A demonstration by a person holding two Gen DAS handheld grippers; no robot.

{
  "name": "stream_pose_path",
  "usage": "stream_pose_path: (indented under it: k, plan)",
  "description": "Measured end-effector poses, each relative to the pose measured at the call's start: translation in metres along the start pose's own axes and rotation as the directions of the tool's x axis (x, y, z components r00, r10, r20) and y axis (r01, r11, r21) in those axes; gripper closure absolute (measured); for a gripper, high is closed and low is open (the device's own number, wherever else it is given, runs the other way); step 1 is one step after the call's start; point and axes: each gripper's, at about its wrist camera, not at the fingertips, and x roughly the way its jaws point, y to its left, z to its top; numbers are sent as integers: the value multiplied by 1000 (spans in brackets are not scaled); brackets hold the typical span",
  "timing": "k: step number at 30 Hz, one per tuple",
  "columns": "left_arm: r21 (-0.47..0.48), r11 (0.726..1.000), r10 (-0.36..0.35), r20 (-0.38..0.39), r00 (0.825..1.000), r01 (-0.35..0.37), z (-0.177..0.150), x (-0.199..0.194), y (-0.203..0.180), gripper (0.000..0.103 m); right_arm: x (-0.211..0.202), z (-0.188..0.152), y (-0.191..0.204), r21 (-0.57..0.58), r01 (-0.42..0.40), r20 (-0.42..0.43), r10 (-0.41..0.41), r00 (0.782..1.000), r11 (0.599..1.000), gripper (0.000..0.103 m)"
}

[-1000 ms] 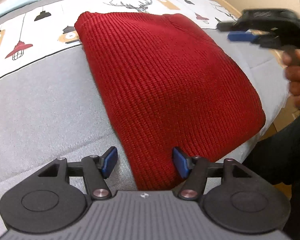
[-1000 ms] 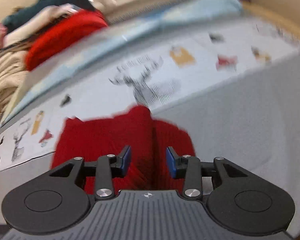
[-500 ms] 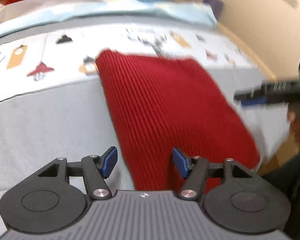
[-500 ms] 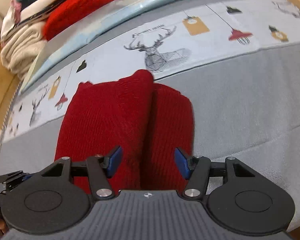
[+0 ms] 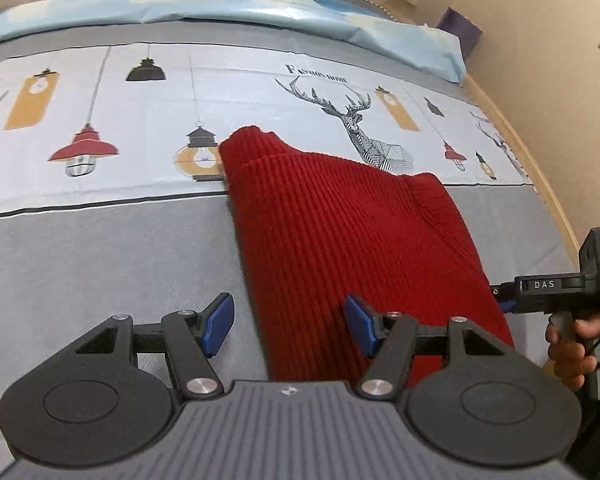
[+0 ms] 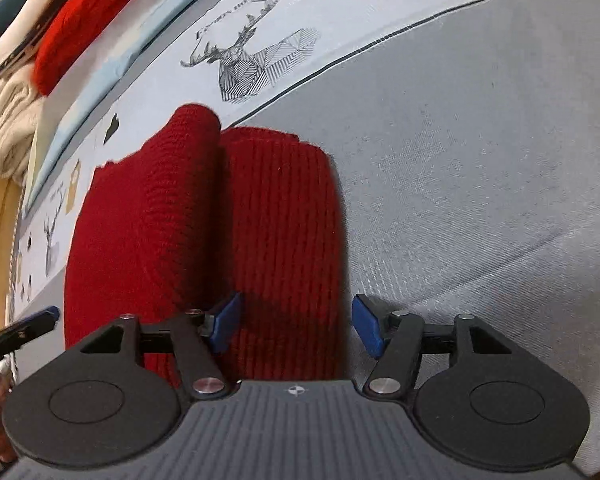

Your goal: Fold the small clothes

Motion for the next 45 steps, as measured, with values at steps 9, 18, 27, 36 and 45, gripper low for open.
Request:
stream_pose_path:
  k: [9,18,27,36,45]
  plan:
    - [-50,997,-54,-7,998,54,3,33,11,18,17,11,5,4,-3,16,3,1000,1000,34]
    - [-243,951,-203,-32,979,189,10,68,29,14,22,14,13,35,-10,44,8,999,999,48]
    - [-87,982,-161,99,982,169,34,23,23,52,6,23,50,-20,-36,239,40,970,999,90]
    - [-109,994,27,184,982,-7,60,-25,76,49,40,29,127,-112,-103,257,129,958,988,84]
    - [-143,989,75,225,971,-44,53,-51,81,42,22,18,154,-228,-41,288,108,952,973,54]
